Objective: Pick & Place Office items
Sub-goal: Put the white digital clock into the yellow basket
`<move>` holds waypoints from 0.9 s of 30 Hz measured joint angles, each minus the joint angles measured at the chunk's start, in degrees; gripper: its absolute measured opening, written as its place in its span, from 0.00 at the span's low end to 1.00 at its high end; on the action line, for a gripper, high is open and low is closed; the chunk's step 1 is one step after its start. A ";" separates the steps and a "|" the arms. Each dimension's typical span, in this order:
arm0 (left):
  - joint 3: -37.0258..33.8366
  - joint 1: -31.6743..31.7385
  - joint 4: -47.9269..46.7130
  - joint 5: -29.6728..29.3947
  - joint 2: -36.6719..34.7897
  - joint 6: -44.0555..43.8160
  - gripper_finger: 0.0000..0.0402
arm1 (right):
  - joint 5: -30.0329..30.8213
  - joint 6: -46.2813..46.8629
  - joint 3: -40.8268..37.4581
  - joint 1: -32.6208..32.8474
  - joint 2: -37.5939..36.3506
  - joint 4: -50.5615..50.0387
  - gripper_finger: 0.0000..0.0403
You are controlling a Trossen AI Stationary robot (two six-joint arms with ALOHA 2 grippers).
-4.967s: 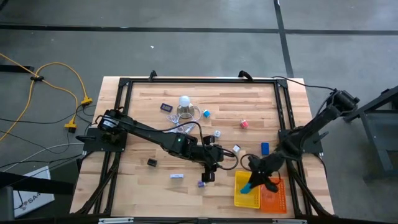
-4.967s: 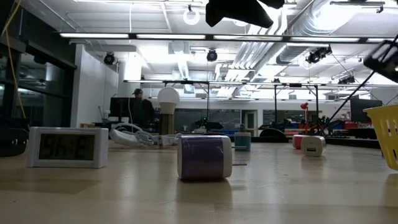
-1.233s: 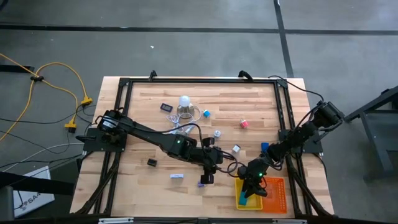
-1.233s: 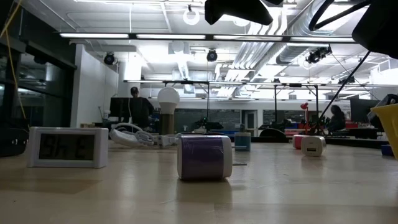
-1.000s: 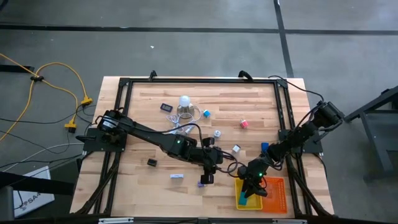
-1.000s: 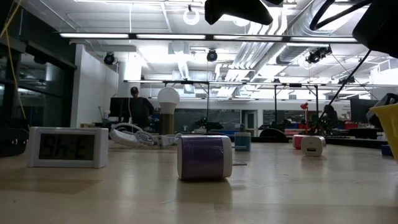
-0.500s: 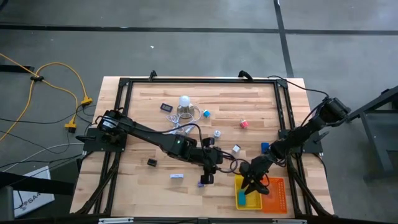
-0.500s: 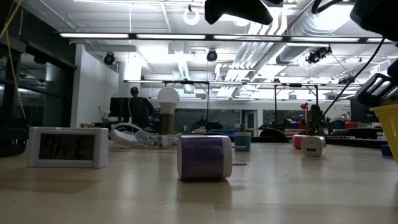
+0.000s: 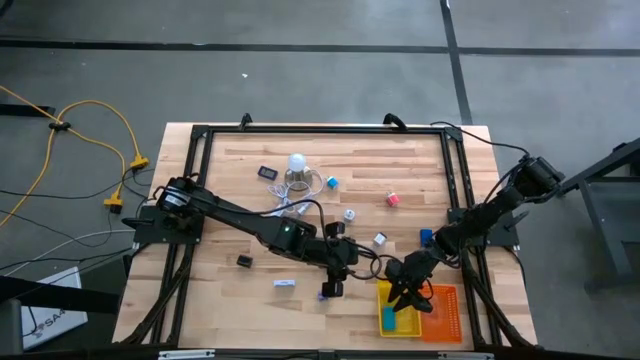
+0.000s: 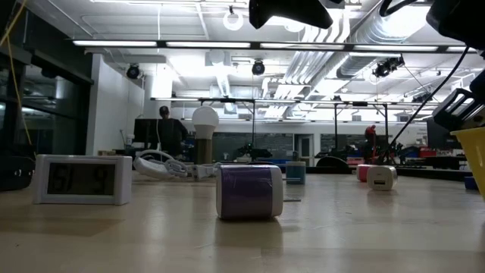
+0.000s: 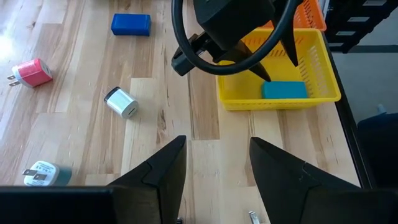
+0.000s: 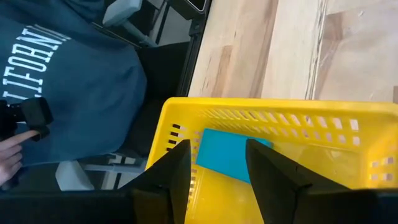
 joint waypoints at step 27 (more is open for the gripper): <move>0.00 0.11 -0.51 0.00 0.00 0.01 0.42 | 10.52 -14.36 0.02 -8.37 -20.93 -17.36 0.35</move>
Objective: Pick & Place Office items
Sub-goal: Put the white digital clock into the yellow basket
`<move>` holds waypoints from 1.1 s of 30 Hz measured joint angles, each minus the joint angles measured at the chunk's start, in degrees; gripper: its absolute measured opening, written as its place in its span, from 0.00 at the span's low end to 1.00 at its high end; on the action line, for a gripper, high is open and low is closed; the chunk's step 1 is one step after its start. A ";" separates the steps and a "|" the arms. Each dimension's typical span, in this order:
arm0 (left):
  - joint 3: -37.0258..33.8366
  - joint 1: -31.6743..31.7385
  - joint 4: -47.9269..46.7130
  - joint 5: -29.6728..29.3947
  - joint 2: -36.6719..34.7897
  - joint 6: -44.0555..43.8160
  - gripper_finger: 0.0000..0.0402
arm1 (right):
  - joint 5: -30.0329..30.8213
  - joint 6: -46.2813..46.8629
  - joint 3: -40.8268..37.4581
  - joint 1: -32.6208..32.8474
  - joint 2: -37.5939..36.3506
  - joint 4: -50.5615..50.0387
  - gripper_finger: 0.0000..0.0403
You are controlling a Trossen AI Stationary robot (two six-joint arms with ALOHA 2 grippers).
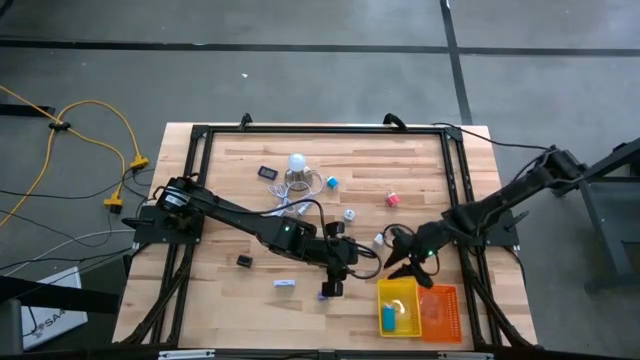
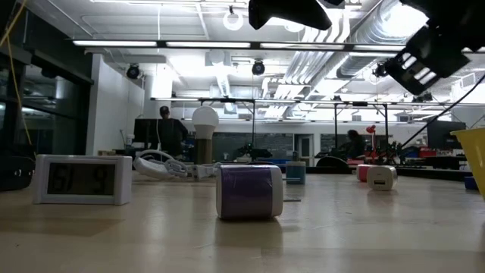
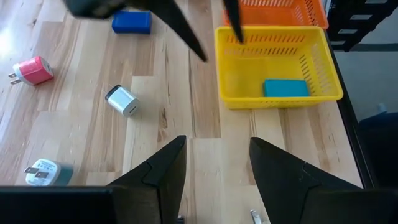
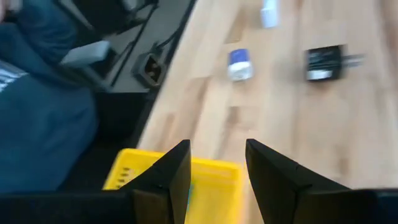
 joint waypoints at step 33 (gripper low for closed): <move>-0.26 -0.69 -16.26 -7.52 -4.81 -3.66 0.42 | 14.27 -3.24 -0.02 -15.40 -11.23 -23.88 0.35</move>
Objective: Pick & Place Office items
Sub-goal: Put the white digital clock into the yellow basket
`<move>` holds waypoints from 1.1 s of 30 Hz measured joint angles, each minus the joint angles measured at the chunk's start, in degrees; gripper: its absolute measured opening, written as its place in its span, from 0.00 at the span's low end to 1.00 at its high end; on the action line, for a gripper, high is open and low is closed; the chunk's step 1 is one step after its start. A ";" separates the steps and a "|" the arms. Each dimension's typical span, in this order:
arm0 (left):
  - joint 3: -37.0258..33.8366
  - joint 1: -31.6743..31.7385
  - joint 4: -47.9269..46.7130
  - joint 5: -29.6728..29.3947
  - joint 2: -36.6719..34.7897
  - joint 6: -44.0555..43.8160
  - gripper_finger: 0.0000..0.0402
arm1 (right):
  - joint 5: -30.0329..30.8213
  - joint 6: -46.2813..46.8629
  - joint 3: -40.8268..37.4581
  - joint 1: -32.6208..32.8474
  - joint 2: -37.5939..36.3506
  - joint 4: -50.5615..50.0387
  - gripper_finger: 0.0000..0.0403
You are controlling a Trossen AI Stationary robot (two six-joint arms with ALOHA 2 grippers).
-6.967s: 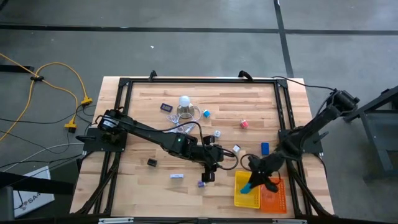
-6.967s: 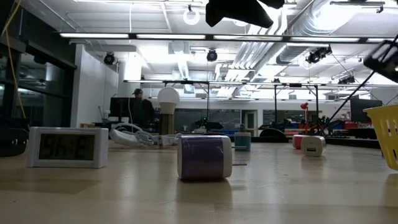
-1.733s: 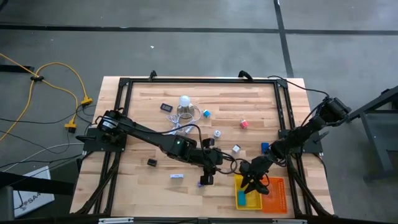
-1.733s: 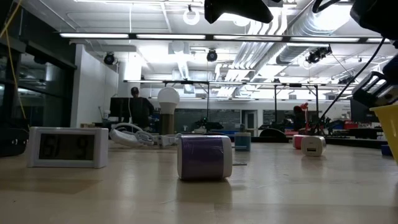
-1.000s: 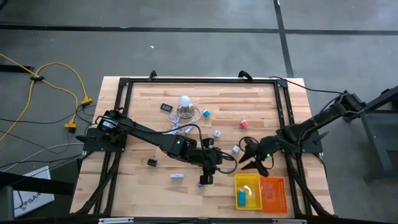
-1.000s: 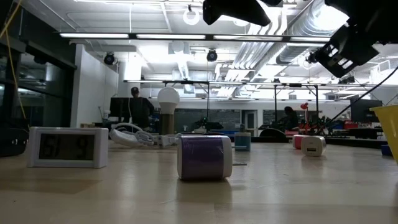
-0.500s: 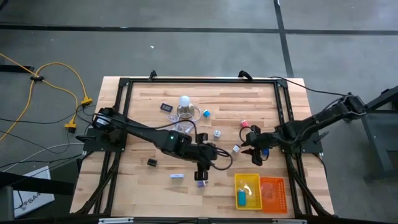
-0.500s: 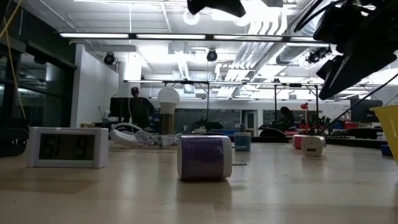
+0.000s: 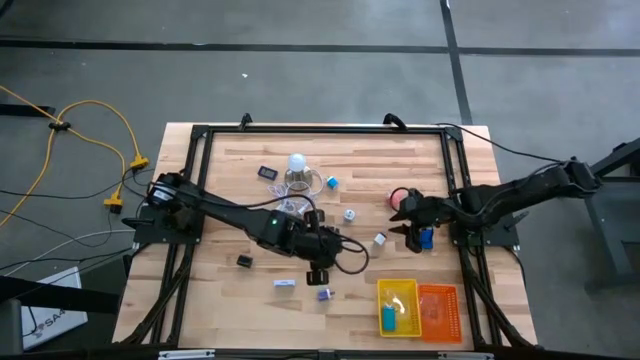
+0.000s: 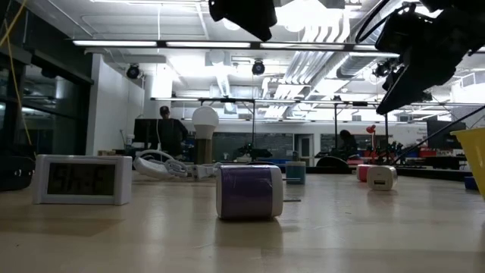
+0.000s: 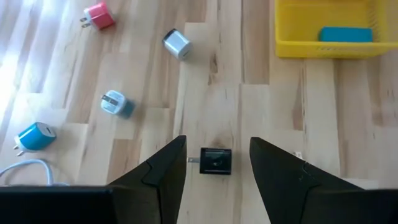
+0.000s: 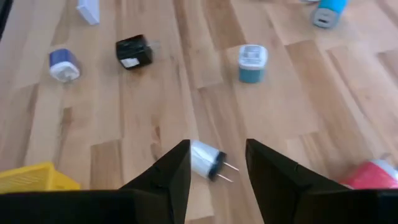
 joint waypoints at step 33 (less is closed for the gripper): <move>-0.72 -0.51 -9.20 -3.28 0.04 -4.94 0.42 | 0.04 -1.98 0.00 -6.74 -9.19 -5.47 0.35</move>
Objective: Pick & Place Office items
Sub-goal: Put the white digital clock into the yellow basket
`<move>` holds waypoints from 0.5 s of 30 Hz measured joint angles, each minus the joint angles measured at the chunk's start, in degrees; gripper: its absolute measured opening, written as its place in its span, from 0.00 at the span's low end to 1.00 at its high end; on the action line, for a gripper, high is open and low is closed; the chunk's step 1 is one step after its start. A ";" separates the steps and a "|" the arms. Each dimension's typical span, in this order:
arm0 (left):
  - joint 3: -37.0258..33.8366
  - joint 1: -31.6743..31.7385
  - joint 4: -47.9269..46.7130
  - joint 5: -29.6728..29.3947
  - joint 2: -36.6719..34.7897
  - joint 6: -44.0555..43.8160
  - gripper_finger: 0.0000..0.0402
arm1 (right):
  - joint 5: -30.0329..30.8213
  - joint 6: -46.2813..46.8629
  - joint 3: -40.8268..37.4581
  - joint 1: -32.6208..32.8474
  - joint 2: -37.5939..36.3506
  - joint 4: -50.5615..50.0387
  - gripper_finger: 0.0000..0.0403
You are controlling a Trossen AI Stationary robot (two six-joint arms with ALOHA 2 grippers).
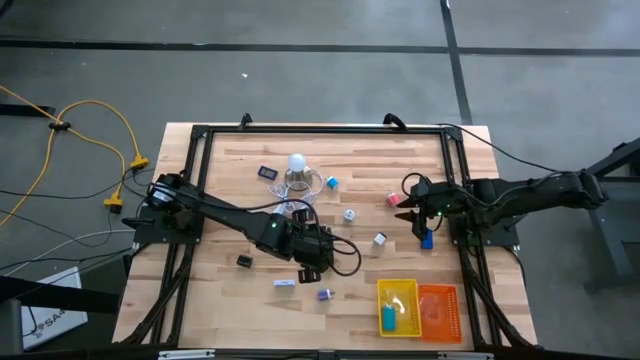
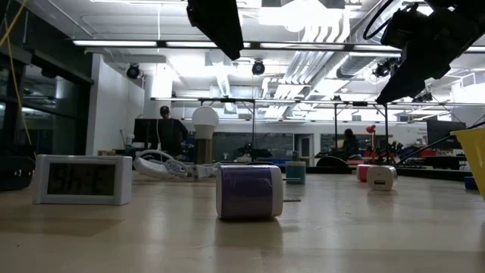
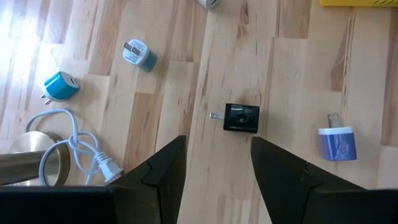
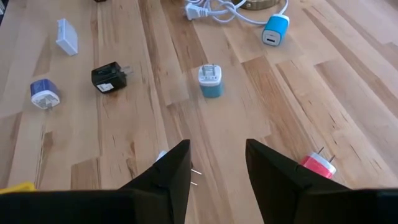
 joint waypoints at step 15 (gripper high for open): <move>0.00 0.68 0.20 0.16 0.02 0.02 0.42 | -0.01 0.02 0.02 0.00 0.00 0.00 0.35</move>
